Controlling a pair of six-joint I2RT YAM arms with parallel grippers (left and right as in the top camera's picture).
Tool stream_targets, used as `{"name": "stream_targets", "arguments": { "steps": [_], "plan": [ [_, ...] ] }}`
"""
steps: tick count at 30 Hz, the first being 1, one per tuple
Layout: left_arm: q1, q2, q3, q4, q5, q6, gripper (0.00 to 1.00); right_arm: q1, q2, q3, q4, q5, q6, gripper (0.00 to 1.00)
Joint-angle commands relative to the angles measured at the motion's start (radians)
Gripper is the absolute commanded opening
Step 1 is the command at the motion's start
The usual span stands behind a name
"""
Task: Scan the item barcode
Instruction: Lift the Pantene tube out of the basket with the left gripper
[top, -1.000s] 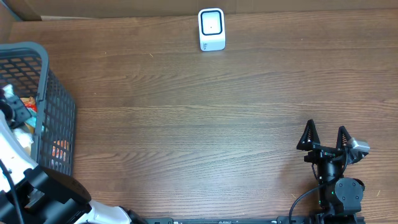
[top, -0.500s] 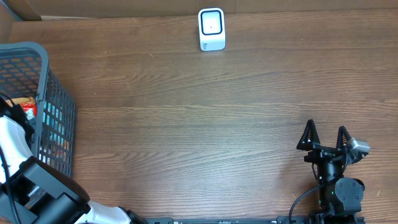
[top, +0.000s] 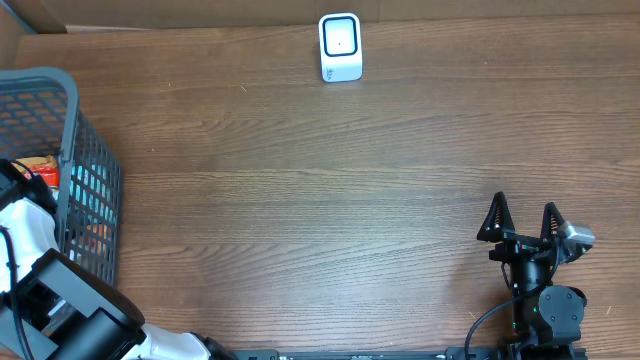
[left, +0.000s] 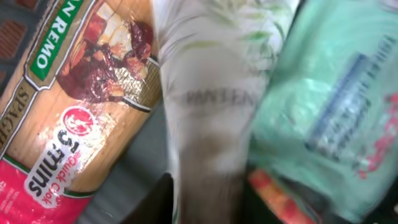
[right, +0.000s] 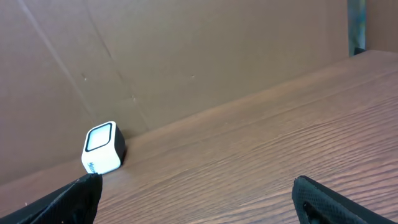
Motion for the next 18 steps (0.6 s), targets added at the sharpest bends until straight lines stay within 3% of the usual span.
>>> {"name": "stream_targets", "arguments": {
  "steps": [1, 15, 16, 17, 18],
  "plan": [
    [-0.004, -0.011, -0.034, -0.002, -0.008, 0.025, 0.26, 0.001, -0.012, -0.011, 0.006, 0.010, 0.002, 1.00],
    [0.042, -0.008, -0.110, 0.014, -0.052, 0.034, 0.39, 0.001, -0.012, -0.011, 0.006, 0.010, 0.002, 1.00],
    [0.049, -0.008, -0.110, 0.011, -0.052, 0.034, 0.36, 0.001, -0.012, -0.011, 0.006, 0.010, 0.002, 1.00],
    [0.054, -0.008, -0.110, 0.011, -0.052, 0.034, 0.26, 0.001, -0.012, -0.011, 0.006, 0.010, 0.002, 1.00],
    [0.056, -0.008, -0.110, 0.011, -0.052, 0.034, 0.10, 0.001, -0.012, -0.011, 0.006, 0.010, 0.002, 1.00]
  ]
}}
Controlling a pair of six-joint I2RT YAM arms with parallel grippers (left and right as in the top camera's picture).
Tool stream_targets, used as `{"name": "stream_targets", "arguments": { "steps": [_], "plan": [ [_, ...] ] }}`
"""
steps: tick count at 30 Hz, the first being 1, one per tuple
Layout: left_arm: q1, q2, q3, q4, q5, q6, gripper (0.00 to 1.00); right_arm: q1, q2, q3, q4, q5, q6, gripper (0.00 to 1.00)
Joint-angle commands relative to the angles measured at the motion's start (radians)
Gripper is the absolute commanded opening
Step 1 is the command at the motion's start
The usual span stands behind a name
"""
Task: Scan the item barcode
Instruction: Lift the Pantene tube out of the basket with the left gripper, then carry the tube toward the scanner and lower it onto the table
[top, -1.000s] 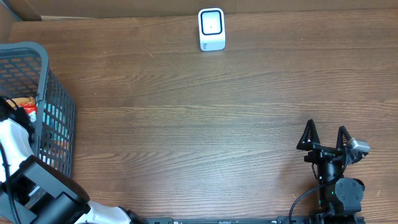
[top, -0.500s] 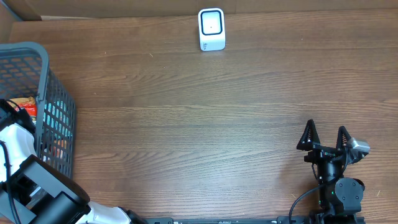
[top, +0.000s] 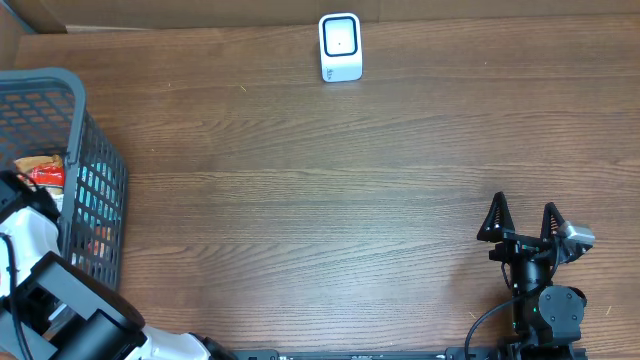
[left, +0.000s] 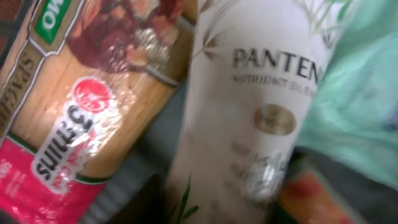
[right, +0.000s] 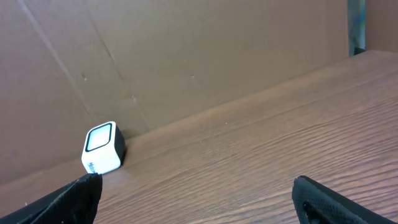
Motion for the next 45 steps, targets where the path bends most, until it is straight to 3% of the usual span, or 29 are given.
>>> {"name": "stream_targets", "arguments": {
  "steps": [1, 9, 17, 21, 28, 37, 45],
  "plan": [
    [0.019, 0.005, -0.040, -0.004, -0.018, 0.006, 0.04, 0.001, -0.012, -0.011, 0.006, 0.010, 0.002, 1.00],
    [0.016, 0.003, 0.058, -0.066, -0.076, 0.006, 0.04, 0.001, -0.012, -0.011, 0.006, 0.010, 0.002, 1.00],
    [0.014, 0.003, 0.423, -0.256, -0.060, 0.006, 0.04, 0.001, -0.012, -0.011, 0.006, 0.010, 0.002, 1.00],
    [0.010, 0.003, 0.606, -0.335, 0.016, -0.032, 0.04, 0.001, -0.012, -0.011, 0.006, 0.010, 0.002, 1.00],
    [-0.043, -0.024, 0.836, -0.375, 0.316, -0.123, 0.04, 0.001, -0.012, -0.011, 0.006, 0.010, 0.002, 1.00],
    [-0.222, -0.155, 0.995, -0.367, 0.650, -0.204, 0.04, 0.001, -0.012, -0.011, 0.006, 0.010, 0.002, 1.00],
    [-0.554, -0.269, 0.995, -0.420, 0.577, -0.178, 0.04, 0.001, -0.012, -0.011, 0.006, 0.010, 0.002, 1.00]
  ]
}}
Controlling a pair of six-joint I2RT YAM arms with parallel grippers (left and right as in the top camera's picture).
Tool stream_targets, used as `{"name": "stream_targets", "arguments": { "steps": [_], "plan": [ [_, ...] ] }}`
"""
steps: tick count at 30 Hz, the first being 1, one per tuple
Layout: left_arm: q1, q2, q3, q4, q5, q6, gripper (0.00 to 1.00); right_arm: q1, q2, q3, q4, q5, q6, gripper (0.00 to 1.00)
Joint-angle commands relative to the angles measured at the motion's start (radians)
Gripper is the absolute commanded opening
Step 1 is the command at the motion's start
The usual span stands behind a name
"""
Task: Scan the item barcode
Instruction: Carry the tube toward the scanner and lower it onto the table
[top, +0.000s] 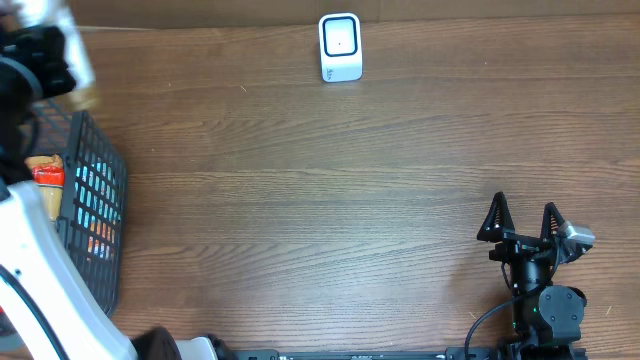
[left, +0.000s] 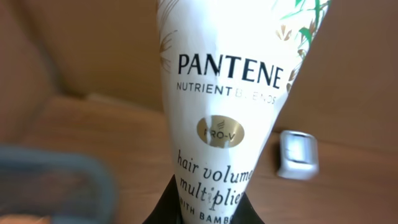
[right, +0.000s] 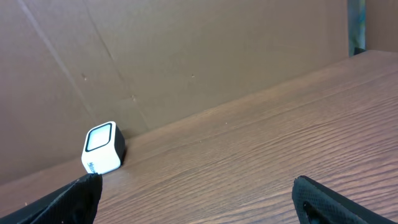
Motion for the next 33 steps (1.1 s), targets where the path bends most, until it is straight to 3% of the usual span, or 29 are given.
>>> {"name": "stream_targets", "arguments": {
  "steps": [1, 9, 17, 33],
  "plan": [
    [-0.143, -0.041, 0.028, -0.036, 0.011, 0.022, 0.04, 0.001, -0.012, -0.010, 0.006, 0.010, 0.002, 1.00],
    [-0.470, 0.034, -0.029, -0.165, -0.053, 0.085, 0.04, 0.001, -0.011, -0.010, 0.006, 0.010, 0.002, 1.00],
    [-0.633, 0.155, -0.189, -0.224, -0.071, 0.243, 0.04, 0.001, -0.011, -0.010, 0.006, 0.010, 0.002, 1.00],
    [-0.774, 0.227, -0.665, 0.067, -0.091, 0.468, 0.04, 0.001, -0.011, -0.010, 0.006, 0.010, 0.002, 1.00]
  ]
}}
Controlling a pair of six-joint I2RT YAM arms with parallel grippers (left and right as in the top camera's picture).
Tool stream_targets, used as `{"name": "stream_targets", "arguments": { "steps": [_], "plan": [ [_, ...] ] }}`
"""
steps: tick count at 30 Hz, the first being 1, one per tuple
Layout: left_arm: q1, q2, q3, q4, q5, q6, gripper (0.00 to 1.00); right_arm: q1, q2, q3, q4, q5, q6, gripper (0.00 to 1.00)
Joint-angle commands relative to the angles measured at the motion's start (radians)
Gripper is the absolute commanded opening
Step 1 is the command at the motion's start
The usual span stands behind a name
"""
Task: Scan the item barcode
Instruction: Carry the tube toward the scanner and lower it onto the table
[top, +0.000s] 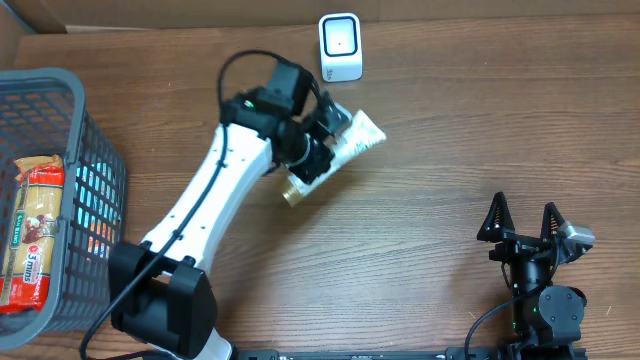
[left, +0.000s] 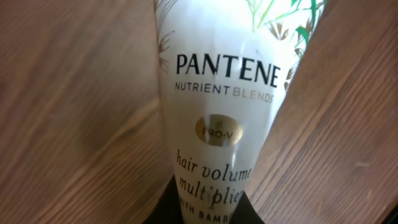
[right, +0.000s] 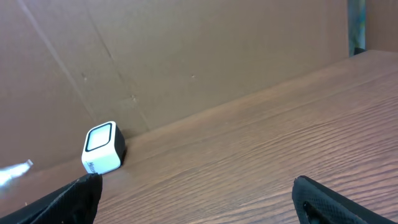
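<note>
A white Pantene tube with a gold cap hangs over the table, just in front of the white barcode scanner. My left gripper is shut on the tube near its cap end. The crimped end points toward the scanner. In the left wrist view the tube fills the frame, label side to the camera, with the black fingers at its base. The right gripper stands open at the front right, nothing between its fingers. From the right wrist the scanner shows, and the tube's tip at the left edge.
A grey wire basket stands at the left edge, holding a spaghetti pack and other packets. A brown cardboard wall runs behind the scanner along the table's far edge.
My left arm has moved from high over the basket at the far left to the middle of the table, with the tube still in its grip, now close in front of the scanner. The right arm is unchanged.
My left gripper was first down in the basket at the tube, between the spaghetti pack and a green packet. It then had the tube there, later held it above the basket, and now holds it near the scanner. The right gripper stayed open and still.
</note>
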Motion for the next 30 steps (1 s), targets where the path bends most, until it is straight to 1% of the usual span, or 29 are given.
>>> {"name": "stream_targets", "arguments": {
  "steps": [1, 3, 6, 9, 11, 12, 13, 17, 18, 20, 24, 27, 28, 29, 30],
  "plan": [
    [-0.005, -0.015, -0.080, 0.052, 0.005, 0.103, 0.04, 0.001, -0.011, -0.010, 0.006, 0.010, 0.002, 1.00],
    [-0.006, -0.015, -0.131, 0.101, 0.006, 0.135, 0.04, 0.001, -0.011, -0.010, 0.006, 0.010, 0.002, 1.00],
    [-0.006, -0.015, -0.208, 0.219, 0.013, 0.163, 0.04, 0.001, -0.011, -0.010, 0.006, 0.010, 0.002, 1.00],
    [-0.014, -0.015, -0.276, 0.343, 0.013, 0.161, 0.06, 0.001, -0.011, -0.010, 0.006, 0.010, 0.002, 1.00],
    [-0.022, -0.014, -0.304, 0.386, 0.010, 0.150, 0.05, 0.001, -0.011, -0.010, 0.006, 0.010, 0.002, 1.00],
    [-0.024, -0.014, -0.311, 0.396, 0.000, 0.122, 0.04, 0.001, -0.011, -0.010, 0.006, 0.010, 0.002, 1.00],
    [-0.025, -0.014, -0.314, 0.396, -0.021, 0.081, 0.04, 0.001, -0.011, -0.010, 0.006, 0.010, 0.002, 1.00],
    [-0.020, -0.014, -0.314, 0.341, -0.224, -0.388, 0.04, 0.001, -0.011, -0.010, 0.006, 0.010, 0.002, 1.00],
    [-0.016, -0.013, -0.315, 0.326, -0.235, -0.459, 0.04, 0.001, -0.011, -0.010, 0.006, 0.010, 0.002, 1.00],
    [-0.016, -0.013, -0.315, 0.310, -0.229, -0.548, 0.04, 0.001, -0.011, -0.010, 0.006, 0.010, 0.002, 1.00],
    [-0.018, -0.013, -0.315, 0.315, -0.192, -0.665, 0.06, 0.001, -0.011, -0.010, 0.006, 0.010, 0.002, 1.00],
    [-0.018, -0.013, -0.315, 0.315, -0.154, -0.763, 0.21, 0.001, -0.011, -0.010, 0.006, 0.010, 0.002, 1.00],
    [-0.018, -0.013, -0.314, 0.315, -0.137, -0.770, 0.26, 0.001, -0.011, -0.010, 0.006, 0.010, 0.002, 1.00],
    [-0.018, -0.013, -0.314, 0.315, -0.117, -0.769, 0.39, 0.001, -0.011, -0.010, 0.006, 0.010, 0.002, 1.00],
    [-0.018, -0.013, -0.315, 0.313, -0.109, -0.769, 0.61, 0.001, -0.011, -0.010, 0.006, 0.010, 0.002, 1.00]
  ]
}}
